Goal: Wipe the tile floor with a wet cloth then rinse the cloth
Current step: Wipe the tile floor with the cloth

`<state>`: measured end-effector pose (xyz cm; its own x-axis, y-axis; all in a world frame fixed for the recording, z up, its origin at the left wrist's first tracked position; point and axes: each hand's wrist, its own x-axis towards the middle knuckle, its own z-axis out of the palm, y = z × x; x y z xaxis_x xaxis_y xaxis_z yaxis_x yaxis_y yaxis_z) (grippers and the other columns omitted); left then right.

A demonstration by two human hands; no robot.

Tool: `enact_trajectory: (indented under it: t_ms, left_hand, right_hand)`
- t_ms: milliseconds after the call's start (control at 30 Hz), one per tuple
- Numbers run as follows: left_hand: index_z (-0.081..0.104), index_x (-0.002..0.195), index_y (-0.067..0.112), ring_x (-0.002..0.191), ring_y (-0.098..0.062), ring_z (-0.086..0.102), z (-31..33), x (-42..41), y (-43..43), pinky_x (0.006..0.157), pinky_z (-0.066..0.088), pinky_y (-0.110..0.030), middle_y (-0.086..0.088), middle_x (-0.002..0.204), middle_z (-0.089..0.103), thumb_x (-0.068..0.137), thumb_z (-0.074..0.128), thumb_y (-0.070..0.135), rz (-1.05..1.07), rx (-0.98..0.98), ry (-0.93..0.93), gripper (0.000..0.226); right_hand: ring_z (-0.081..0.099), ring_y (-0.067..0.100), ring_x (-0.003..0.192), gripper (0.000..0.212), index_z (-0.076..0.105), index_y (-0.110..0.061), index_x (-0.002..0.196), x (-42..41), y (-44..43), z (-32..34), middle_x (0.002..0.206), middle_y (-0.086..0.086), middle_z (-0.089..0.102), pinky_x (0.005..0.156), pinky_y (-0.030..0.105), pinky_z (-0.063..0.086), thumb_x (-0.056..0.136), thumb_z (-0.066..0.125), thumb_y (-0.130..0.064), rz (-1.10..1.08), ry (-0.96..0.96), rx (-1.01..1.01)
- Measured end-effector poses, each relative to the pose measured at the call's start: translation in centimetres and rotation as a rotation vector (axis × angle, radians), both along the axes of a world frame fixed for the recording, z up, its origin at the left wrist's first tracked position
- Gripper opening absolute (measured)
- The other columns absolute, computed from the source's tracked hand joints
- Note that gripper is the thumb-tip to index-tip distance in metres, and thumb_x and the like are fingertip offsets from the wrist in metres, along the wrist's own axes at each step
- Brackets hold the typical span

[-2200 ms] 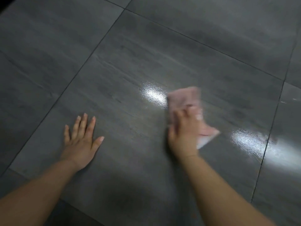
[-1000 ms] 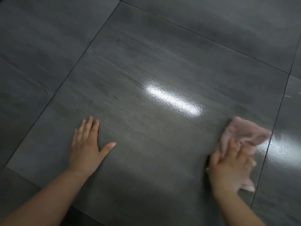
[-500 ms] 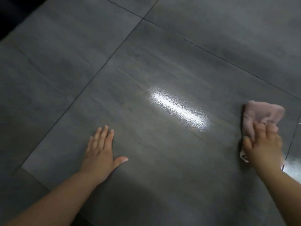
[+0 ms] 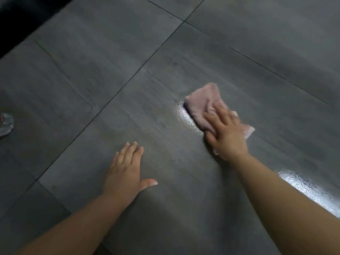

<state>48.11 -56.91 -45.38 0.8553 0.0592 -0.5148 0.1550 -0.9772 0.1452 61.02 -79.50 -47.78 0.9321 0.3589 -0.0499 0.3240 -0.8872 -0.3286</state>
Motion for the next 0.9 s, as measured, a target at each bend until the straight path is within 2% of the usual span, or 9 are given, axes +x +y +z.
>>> enact_trajectory:
  t_ms: [133, 300, 367, 433, 500, 567, 633, 800, 900]
  left_hand:
    - [0.049, 0.124, -0.003, 0.127, -0.041, 0.041, 0.7, 0.4, -0.1, 0.102, 0.031, -0.051, -0.024, 0.134, 0.048, 0.046, 0.079, 0.05, 0.039, -0.045, -0.038, 0.098]
    - [0.061, 0.101, -0.008, 0.096, -0.042, 0.064, 0.1, 0.4, -0.1, 0.071, 0.05, -0.055, -0.027, 0.103, 0.067, 0.043, 0.054, 0.066, -0.107, 0.108, 0.077, 0.094]
    - [0.06, 0.103, -0.008, 0.097, -0.042, 0.064, 0.0, 0.3, 0.0, 0.071, 0.051, -0.054, -0.027, 0.104, 0.067, 0.051, 0.049, 0.068, -0.151, 0.13, 0.103, 0.093]
    - [0.058, 0.106, -0.007, 0.099, -0.041, 0.063, -0.3, 0.0, 0.1, 0.073, 0.052, -0.052, -0.025, 0.108, 0.066, 0.069, 0.031, 0.073, -0.16, 0.155, 0.133, 0.092]
    - [0.054, 0.113, -0.007, 0.107, -0.039, 0.06, -0.4, -0.2, 0.1, 0.079, 0.051, -0.051, -0.026, 0.115, 0.062, 0.08, 0.003, 0.07, -0.148, 0.176, 0.083, 0.098]
    - [0.034, 0.132, -0.008, 0.132, -0.031, 0.032, 0.4, 0.1, -0.4, 0.101, 0.036, -0.048, -0.028, 0.14, 0.038, 0.07, -0.003, 0.077, -0.106, 0.159, 0.075, 0.111]
    - [-0.005, 0.142, 0.002, 0.137, -0.018, -0.015, 0.8, -0.1, -0.4, 0.116, 0.004, -0.039, -0.017, 0.154, -0.007, 0.053, 0.003, 0.079, -0.086, 0.113, 0.091, 0.118]
    - [-0.023, 0.139, 0.008, 0.131, -0.012, -0.032, 2.1, 0.3, -0.5, 0.114, -0.01, -0.033, -0.009, 0.15, -0.03, 0.045, 0.015, 0.083, -0.046, 0.052, 0.253, 0.126]
    - [-0.025, 0.137, 0.005, 0.132, -0.02, -0.033, 2.0, 0.3, -1.1, 0.114, -0.011, -0.036, -0.013, 0.148, -0.031, 0.067, 0.04, 0.077, -0.058, 0.086, 0.297, 0.12]
  right_hand:
    - [0.03, 0.046, 0.13, 0.081, 0.044, -0.009, 0.134, 1.1, -10.0, 2.1, 0.15, 0.021, 0.028, 0.11, 0.047, 0.022, 0.068, 0.024, -0.049, -0.589, 0.032, -0.134]
    - [0.007, 0.043, 0.141, 0.061, 0.01, -0.016, 0.148, 0.1, -4.6, 2.4, 0.157, 0.014, 0.001, 0.113, 0.054, 0.01, 0.092, 0.032, -0.029, -1.06, 0.259, -0.114]
    - [0.0, 0.041, 0.142, 0.063, 0.004, -0.02, 0.148, -0.9, 1.2, 2.3, 0.157, 0.011, -0.009, 0.112, 0.057, 0.01, 0.094, 0.036, -0.028, -0.877, 0.3, -0.107]
    - [-0.002, 0.038, 0.143, 0.064, 0.004, -0.025, 0.148, -2.6, 6.2, 1.7, 0.157, 0.007, -0.012, 0.113, 0.055, 0.008, 0.093, 0.036, -0.032, -0.5, 0.305, -0.072]
    - [0.011, 0.041, 0.141, 0.059, 0.024, -0.025, 0.145, -4.0, 8.5, 0.9, 0.158, 0.009, 0.009, 0.112, 0.056, 0.014, 0.088, 0.034, -0.035, -0.101, 0.217, 0.008]
    - [0.041, 0.047, 0.127, 0.058, 0.053, -0.02, 0.128, -4.0, 7.3, 0.7, 0.142, 0.015, 0.045, 0.1, 0.061, 0.033, 0.076, 0.035, -0.036, 0.116, 0.125, 0.011]
    - [0.049, 0.047, 0.119, 0.059, 0.06, -0.016, 0.122, -3.7, 3.8, 0.3, 0.135, 0.017, 0.053, 0.096, 0.061, 0.036, 0.072, 0.035, -0.036, 0.111, 0.053, 0.002]
    - [0.019, 0.037, 0.14, 0.066, 0.033, -0.02, 0.142, -5.0, -10.3, 1.8, 0.156, 0.01, 0.016, 0.114, 0.047, 0.013, 0.081, 0.028, -0.044, -0.575, 0.115, -0.143]
    - [0.011, 0.038, 0.141, 0.063, 0.018, -0.013, 0.146, -6.1, -12.7, 2.6, 0.157, 0.014, 0.007, 0.114, 0.046, 0.012, 0.088, 0.029, -0.034, -0.983, 0.192, -0.147]
